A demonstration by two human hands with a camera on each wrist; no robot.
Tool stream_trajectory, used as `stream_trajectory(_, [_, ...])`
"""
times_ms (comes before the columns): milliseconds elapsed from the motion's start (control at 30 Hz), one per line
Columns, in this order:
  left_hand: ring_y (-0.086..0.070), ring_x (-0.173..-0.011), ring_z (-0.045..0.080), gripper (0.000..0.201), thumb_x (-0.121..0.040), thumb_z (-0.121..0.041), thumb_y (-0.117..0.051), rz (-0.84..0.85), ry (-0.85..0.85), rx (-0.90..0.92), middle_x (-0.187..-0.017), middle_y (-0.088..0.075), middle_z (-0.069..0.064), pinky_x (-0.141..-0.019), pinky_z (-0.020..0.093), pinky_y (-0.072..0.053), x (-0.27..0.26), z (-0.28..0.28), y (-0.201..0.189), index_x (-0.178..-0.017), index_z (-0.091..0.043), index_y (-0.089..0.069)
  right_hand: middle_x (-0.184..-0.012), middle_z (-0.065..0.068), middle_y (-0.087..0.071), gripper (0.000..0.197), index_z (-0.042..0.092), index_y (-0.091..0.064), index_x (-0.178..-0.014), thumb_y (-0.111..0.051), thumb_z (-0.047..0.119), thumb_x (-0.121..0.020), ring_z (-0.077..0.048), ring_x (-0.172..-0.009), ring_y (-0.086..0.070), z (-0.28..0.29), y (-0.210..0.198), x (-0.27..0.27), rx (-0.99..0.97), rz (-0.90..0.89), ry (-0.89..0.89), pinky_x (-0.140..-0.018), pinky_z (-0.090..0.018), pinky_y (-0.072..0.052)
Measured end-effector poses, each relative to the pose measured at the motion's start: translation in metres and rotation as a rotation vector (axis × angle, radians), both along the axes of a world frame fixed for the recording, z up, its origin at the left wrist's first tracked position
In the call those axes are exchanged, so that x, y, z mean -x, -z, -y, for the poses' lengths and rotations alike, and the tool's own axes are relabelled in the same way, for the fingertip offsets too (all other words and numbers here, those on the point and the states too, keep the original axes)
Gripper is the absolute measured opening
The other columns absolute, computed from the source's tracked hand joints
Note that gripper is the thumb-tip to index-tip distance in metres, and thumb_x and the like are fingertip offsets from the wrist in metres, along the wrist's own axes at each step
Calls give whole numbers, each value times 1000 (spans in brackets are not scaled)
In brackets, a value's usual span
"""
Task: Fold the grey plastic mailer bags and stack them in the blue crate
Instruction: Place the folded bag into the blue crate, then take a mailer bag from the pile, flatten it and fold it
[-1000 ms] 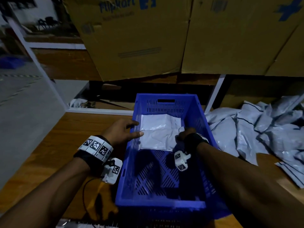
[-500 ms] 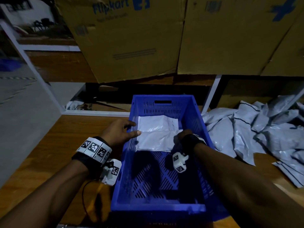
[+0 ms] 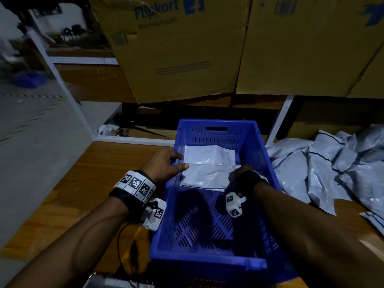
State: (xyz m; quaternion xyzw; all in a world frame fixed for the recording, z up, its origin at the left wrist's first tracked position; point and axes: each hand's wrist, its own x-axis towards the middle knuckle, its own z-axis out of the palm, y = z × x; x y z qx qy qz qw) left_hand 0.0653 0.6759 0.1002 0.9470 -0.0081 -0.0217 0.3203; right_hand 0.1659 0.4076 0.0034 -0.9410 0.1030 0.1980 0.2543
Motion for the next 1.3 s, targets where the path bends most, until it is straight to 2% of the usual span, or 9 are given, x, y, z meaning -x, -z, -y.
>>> stream_trajectory(67, [-64, -117, 19, 55, -89, -44, -75, -2, 8, -12, -133, -67, 8, -99, 33, -50, 0, 0, -1, -131, -9, -67, -161, -12, -36, 45, 7, -39, -153, -38, 19, -109, -34, -142, -44, -3, -6, -1, 48, -58, -13, -112, -46, -43])
stream_trajectory(200, [-62, -120, 20, 58, -89, -46, -74, 0, 11, -36, -135, -66, 8, -100, 33, -49, -1, 1, -2, -134, -10, -66, -160, -10, -38, 46, 10, -38, -154, -35, 19, -109, -35, -141, -46, 3, 19, 2, 260, 42, -413, -96, -49, -52])
stream_trajectory(333, [-62, -118, 20, 58, -88, -46, -75, -14, 11, -66, -132, -67, 7, -95, 29, -46, 0, -1, -4, -132, -10, -66, -144, -15, -57, 42, 5, -54, -142, -55, 17, -102, -30, -129, -58, 1, 3, -7, -254, 46, 147, -63, -19, -47])
stream_trajectory(500, [-63, -118, 20, 56, -86, -48, -78, -16, 25, -78, -130, -68, 5, -99, 34, -49, 6, -9, -20, -128, -12, -69, -126, -21, -63, 33, 3, -62, -126, -61, 21, -98, -37, -115, -62, 0, -34, 2, -165, 42, 112, -88, -38, -48])
stream_trajectory(700, [-70, -103, 5, 57, -76, -65, -76, 144, 73, 107, -116, -73, -14, -95, 41, -58, 36, -24, -53, -119, -27, -74, -93, -16, -70, 30, 1, -71, -97, -69, 31, -95, -30, -86, -67, 13, -131, 37, -97, 237, -96, -57, -36, -51])
stream_trajectory(800, [-73, -93, 5, 51, -75, -62, -80, 184, 95, 226, -107, -76, -15, -87, 43, -61, 65, -9, -69, -113, -28, -76, -90, -16, -76, 34, 8, -76, -94, -70, 42, -94, -35, -84, -75, 43, -163, 72, -237, 344, -59, -64, -47, -64])
stream_trajectory(967, [-72, -87, -1, 43, -77, -54, -77, 240, 142, 226, -106, -74, -17, -70, 26, -60, 115, 52, -93, -110, -27, -76, -86, -13, -78, 26, 19, -76, -95, -69, 44, -95, -33, -80, -76, 88, -178, 130, -348, 427, -73, -68, -50, -62])
stream_trajectory(1200, [-74, -85, 8, 30, -80, -42, -77, 238, 186, 419, -101, -78, -11, -75, 35, -61, 166, 196, -88, -102, -22, -77, -86, -4, -78, 21, 24, -75, -100, -73, 43, -92, -21, -76, -75, 219, -142, 200, -533, 501, 7, -74, -55, -60])
stream_trajectory(1300, [-74, -78, 12, 27, -78, -37, -83, 258, 153, 554, -91, -79, -2, -66, 27, -59, 186, 281, -68, -98, -21, -80, -81, 4, -76, 22, 25, -74, -104, -72, 44, -93, -6, -69, -72, 301, -119, 235, -487, 511, 39, -70, -41, -60])
